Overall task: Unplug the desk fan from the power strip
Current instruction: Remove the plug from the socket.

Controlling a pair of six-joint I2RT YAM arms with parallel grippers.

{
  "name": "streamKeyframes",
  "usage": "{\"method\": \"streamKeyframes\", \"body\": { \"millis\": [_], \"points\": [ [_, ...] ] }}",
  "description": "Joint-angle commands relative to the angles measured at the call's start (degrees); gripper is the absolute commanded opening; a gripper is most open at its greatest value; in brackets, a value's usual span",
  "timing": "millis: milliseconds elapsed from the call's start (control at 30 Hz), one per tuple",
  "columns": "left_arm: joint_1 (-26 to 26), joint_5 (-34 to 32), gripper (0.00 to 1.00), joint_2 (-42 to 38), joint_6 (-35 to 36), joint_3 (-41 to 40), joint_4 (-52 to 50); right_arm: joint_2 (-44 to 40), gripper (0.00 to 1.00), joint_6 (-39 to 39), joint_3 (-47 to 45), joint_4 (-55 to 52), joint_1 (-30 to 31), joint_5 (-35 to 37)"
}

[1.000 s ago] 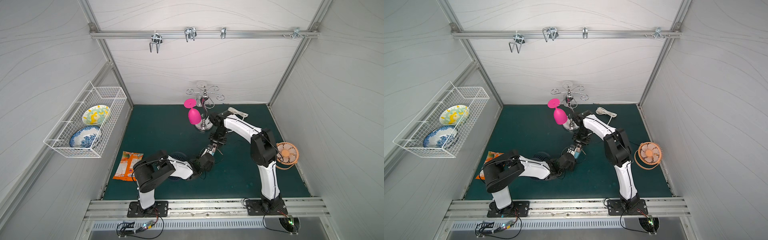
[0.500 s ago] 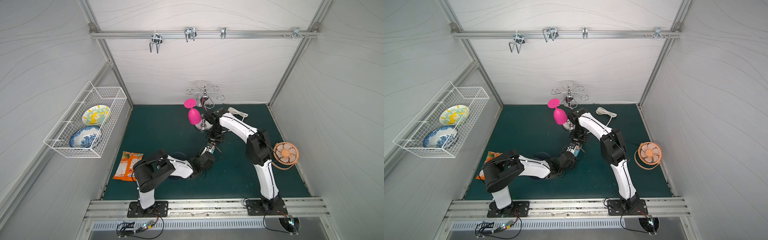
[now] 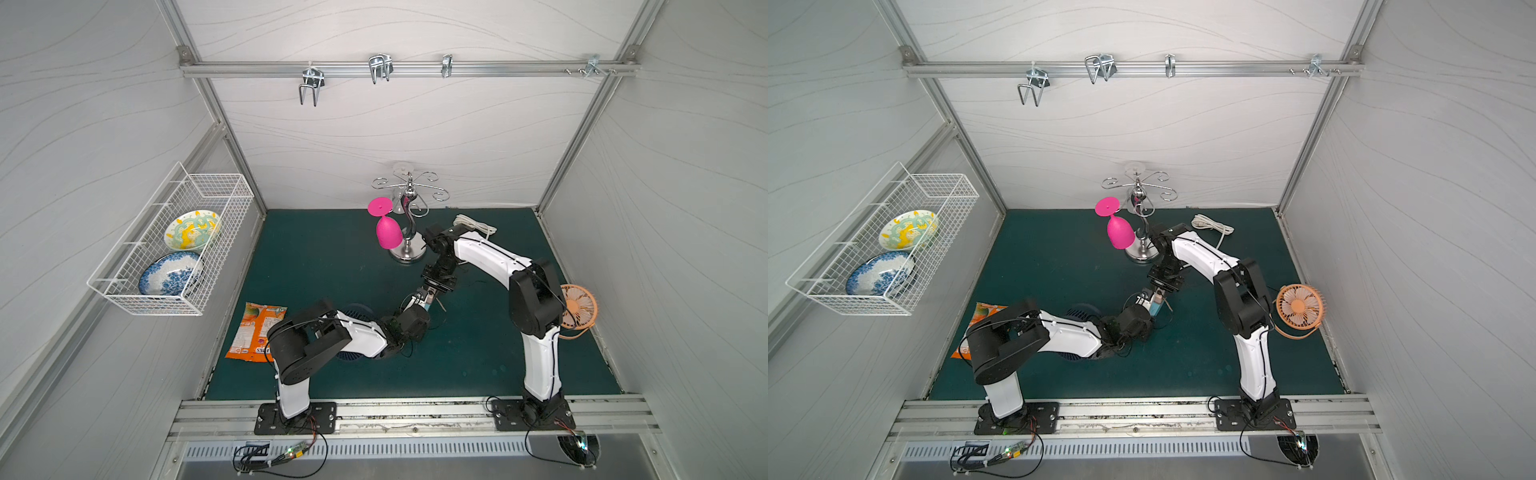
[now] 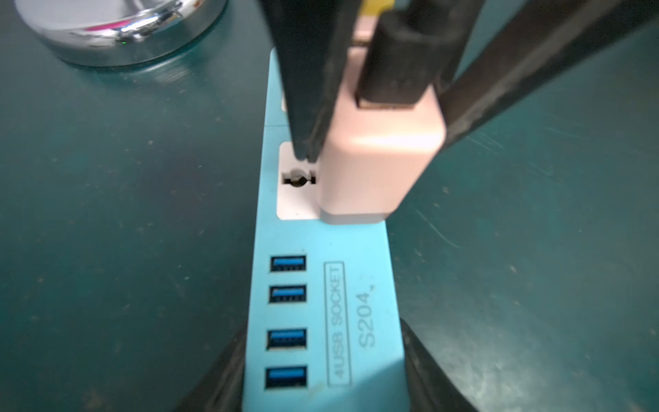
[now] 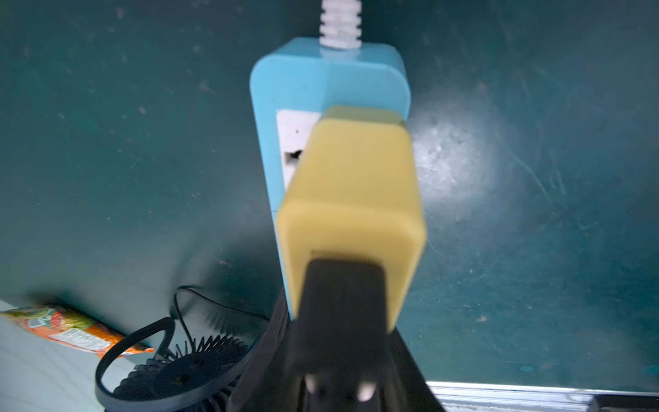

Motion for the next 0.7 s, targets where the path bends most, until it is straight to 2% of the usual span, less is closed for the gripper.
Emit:
{"method": "streamKeyframes", "body": {
  "millis": [0, 200, 333, 433, 567, 667],
  "points": [
    [-0.78, 4.49, 0.0, 1.48, 0.44, -0.33, -1.95, -1.06, 0.0, -2.2, 2.35, 1.33, 0.42, 0.89],
    [-0.82, 4.68, 0.0, 1.78, 0.95, 0.71, -2.34, 8.67, 0.0, -7.18, 19.05, -10.33, 4.1, 4.75],
    [-0.82, 4.82, 0.0, 1.83, 1.04, 0.55, -2.27, 13.31, 0.0, -8.41, 25.34, -15.06, 4.86, 6.45],
    [-0.82, 5.04, 0.0, 2.1, 1.08, 0.73, -2.53, 14.46, 0.0, -8.76, 26.58, -16.54, 4.99, 6.77],
    [-0.82, 5.63, 0.0, 2.52, 0.55, 1.05, -2.74, 11.16, 0.0, -6.57, 24.92, -14.3, 4.11, 5.72],
    [-0.78, 5.81, 0.0, 2.85, 0.34, 1.71, -3.54, 9.65, 0.0, -6.25, 24.89, -14.19, 4.64, 7.92]
  ]
}}
